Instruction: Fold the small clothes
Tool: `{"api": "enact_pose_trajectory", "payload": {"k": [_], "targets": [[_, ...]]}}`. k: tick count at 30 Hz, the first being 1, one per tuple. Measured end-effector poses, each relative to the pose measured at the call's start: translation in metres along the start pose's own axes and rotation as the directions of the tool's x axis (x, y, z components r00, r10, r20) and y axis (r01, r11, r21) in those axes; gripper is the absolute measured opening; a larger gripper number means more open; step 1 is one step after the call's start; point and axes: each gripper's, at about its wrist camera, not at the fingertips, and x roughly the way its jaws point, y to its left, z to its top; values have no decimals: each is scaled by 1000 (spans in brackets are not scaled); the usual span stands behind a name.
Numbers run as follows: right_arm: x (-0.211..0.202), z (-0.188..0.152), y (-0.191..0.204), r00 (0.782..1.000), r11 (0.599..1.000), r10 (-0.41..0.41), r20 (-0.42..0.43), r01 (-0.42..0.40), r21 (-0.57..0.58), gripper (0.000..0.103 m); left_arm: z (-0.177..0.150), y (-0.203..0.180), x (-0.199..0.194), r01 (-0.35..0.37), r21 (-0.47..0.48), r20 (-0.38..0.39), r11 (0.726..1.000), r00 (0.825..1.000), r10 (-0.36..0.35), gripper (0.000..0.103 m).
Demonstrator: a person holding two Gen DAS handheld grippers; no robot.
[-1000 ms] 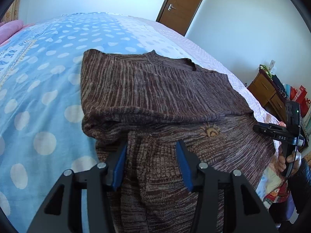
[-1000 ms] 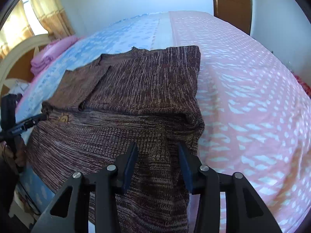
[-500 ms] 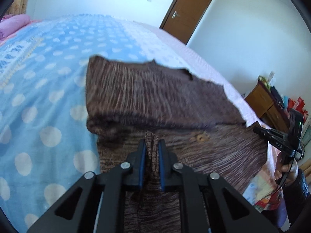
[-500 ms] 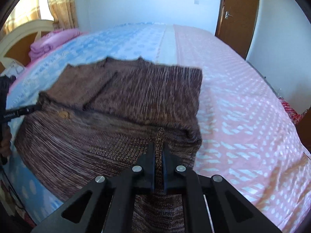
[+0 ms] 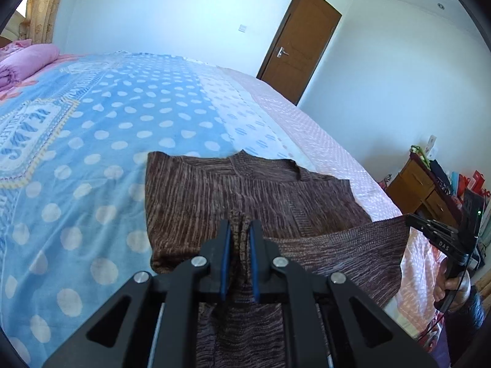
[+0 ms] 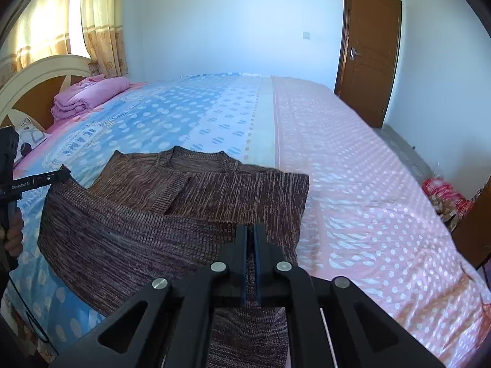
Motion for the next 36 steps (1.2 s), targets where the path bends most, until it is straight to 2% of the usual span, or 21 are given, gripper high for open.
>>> {"api": "enact_pose_trajectory", "payload": {"k": [7,12,17,22,27,32,36], "targets": [[3,-1,-9,999,999,-39,12,38,32,3,8,6,3,-2,-39,10,999,1000,3,12],[10,25,-11,997,998,-65,52,64,15,3,31,5,9,-52,-15,25,999,998,53,12],[30,53,-12,992,995,-98,77,100,-15,3,56,14,26,-75,-37,43,997,996,76,12],[61,85,-17,987,992,-126,104,129,-18,2,82,29,45,-108,-79,73,991,991,113,12],[106,103,-20,982,987,-159,102,160,-4,2,99,46,75,-123,-126,70,984,989,133,12],[154,104,-24,976,979,-204,69,204,16,2,103,59,120,-165,-151,31,975,985,171,12],[188,95,-33,973,973,-231,21,231,33,2,97,66,151,-225,-144,-11,964,974,226,12]]}}
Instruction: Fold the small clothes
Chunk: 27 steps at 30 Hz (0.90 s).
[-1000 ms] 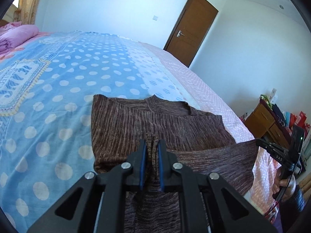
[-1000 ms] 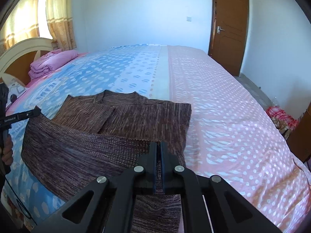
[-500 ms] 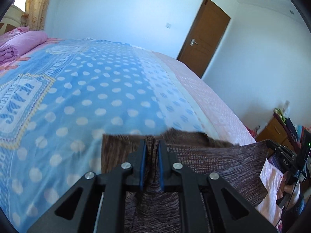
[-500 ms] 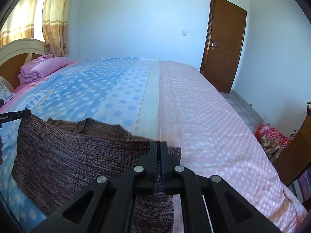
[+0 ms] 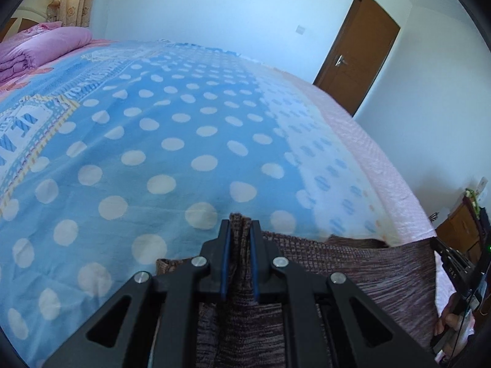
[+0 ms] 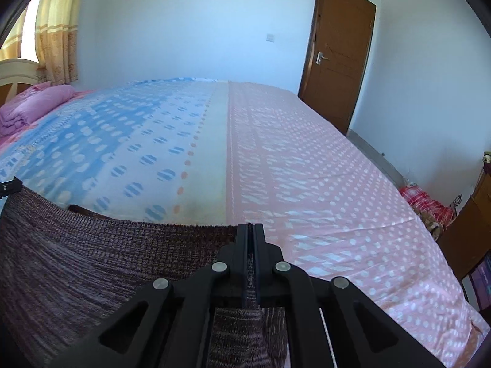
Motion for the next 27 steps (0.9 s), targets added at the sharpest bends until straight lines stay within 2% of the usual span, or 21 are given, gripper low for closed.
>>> {"api": "enact_pose_trajectory", "payload": {"k": [4,8,11,12,14,16,18,20,23,27], "targets": [[23,-8,-3,999,1000,-4,-39,5,19,2,-3,6,13,-15,-28,-35,999,999,14,12],[33,-9,0,998,1000,-28,-58,28,5,2,-4,4,21,-47,-9,-59,999,997,46,13],[50,-9,-1,990,997,-71,-126,73,12,2,-6,3,24,-56,5,-74,998,996,56,16],[59,-10,-5,983,997,-67,-173,72,27,2,-7,3,23,-52,6,-75,999,996,52,17],[67,-9,-12,975,997,-31,-218,45,59,3,-7,3,23,-49,4,-87,999,995,49,26],[61,-5,-25,978,993,26,-209,-2,115,3,-7,2,15,-47,16,-92,999,995,48,34],[37,0,-45,988,985,33,-150,-7,170,3,-9,-1,-6,-61,56,-65,997,996,64,43],[1,0,-64,997,976,-4,-83,22,218,3,-14,-6,-30,-76,110,-20,991,997,79,62],[-52,-12,-77,999,975,31,-45,-20,221,3,-28,-12,-62,-66,161,16,985,998,65,66],[-106,-59,-56,994,984,81,-73,-68,167,3,-62,-27,-93,16,178,-9,984,1000,-15,66]]}}
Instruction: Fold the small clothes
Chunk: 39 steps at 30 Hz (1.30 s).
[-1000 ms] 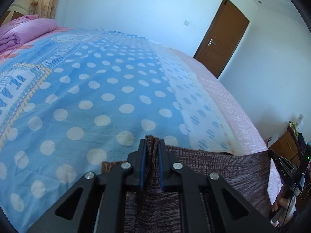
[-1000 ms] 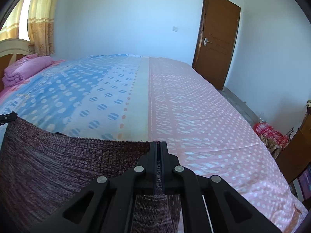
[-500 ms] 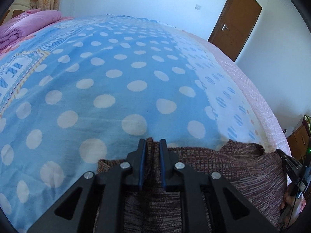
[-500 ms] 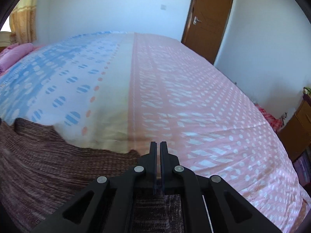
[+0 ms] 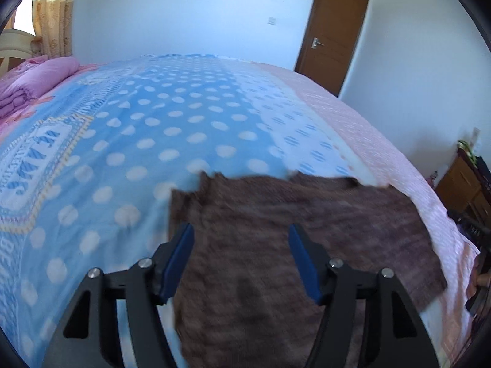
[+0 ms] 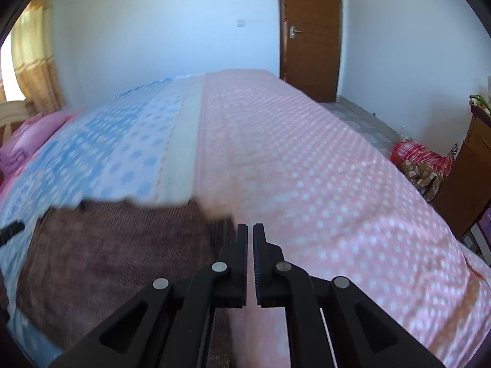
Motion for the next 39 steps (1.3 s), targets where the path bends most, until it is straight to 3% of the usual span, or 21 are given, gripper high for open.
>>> {"api": "enact_pose_trajectory", "payload": {"k": [3,7,12,15,18,21,22,23,25,33,36,39], "targets": [[-18,-40,17,999,999,35,-11,-35,7,3,-24,-20,-9,26,14,-18,1000,1000,-26,66],[-14,-79,43,998,999,38,-51,-40,-33,3,-51,-44,-10,49,13,-54,999,997,-48,66],[-1,-102,48,994,998,33,-108,-39,-54,3,-74,-52,-2,-23,25,-89,999,996,25,67],[1,-107,49,998,997,23,-64,-28,-78,3,-79,-50,3,-57,17,-81,998,995,58,67],[1,-113,63,999,988,-40,-18,37,-152,3,-83,-59,7,-110,69,-65,992,991,114,70],[0,-117,72,996,975,-94,5,93,-203,3,-87,-68,11,-168,115,-51,979,983,175,78],[0,-117,72,995,974,-97,7,96,-205,3,-87,-68,12,-186,115,-52,976,980,193,85],[0,-117,71,996,975,-94,6,93,-201,3,-86,-64,15,-202,99,-59,974,976,209,93],[0,-116,68,997,980,-79,3,78,-183,3,-84,-55,17,-200,58,-74,978,976,204,99],[-1,-116,69,997,980,-78,7,78,-181,3,-87,-56,16,-224,54,-70,973,971,227,102],[-11,-110,63,998,991,-59,2,58,-118,3,-88,-58,15,-228,59,-66,972,971,232,102],[-34,-98,77,997,993,-16,72,24,-117,3,-88,-57,16,-226,56,-66,973,971,229,102]]}}
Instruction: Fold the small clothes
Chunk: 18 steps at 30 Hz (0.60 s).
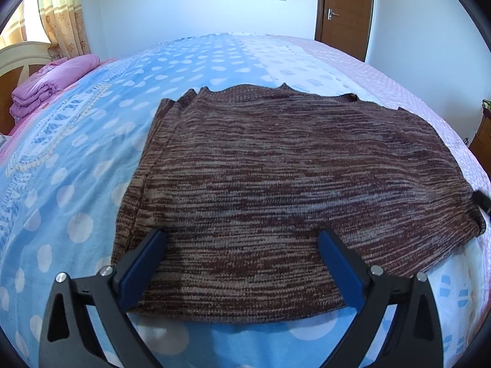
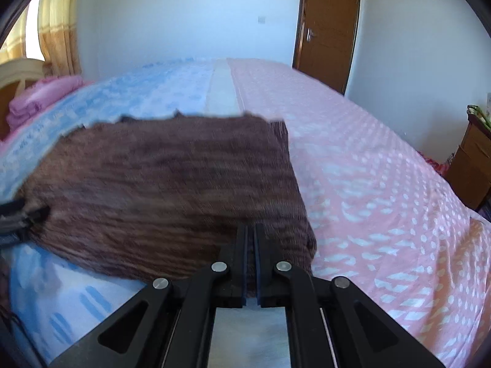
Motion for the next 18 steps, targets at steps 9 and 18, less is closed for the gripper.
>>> {"api": "enact_pose_trajectory", "payload": {"k": [9,18], "targets": [[29,63,102,978,972,210,-14,-210,-100,3,0,1,0,13,-15,3,1000,1000,-13,103],[87,42,111,959,966,257,-120,-256,22,3,-1,7,-2,51,-42,20,998,999,-50,103]]}}
